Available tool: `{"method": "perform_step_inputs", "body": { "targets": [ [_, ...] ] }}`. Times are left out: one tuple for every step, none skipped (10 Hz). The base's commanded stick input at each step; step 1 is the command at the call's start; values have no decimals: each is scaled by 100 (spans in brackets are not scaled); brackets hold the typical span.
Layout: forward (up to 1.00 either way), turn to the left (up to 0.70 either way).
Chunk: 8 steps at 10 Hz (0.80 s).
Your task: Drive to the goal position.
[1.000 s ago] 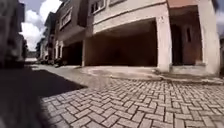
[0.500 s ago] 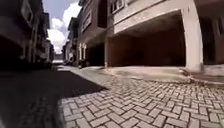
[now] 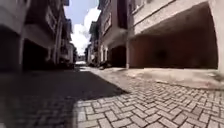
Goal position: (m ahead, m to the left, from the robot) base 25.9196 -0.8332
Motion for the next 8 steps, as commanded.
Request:
{"method": "perform_step_inputs", "body": {
  "targets": [
    [50, 0],
    [50, 0],
    [50, 0],
    [50, 0],
    [50, 0],
    [50, 0],
    [50, 0],
    [50, 0]
  ]
}}
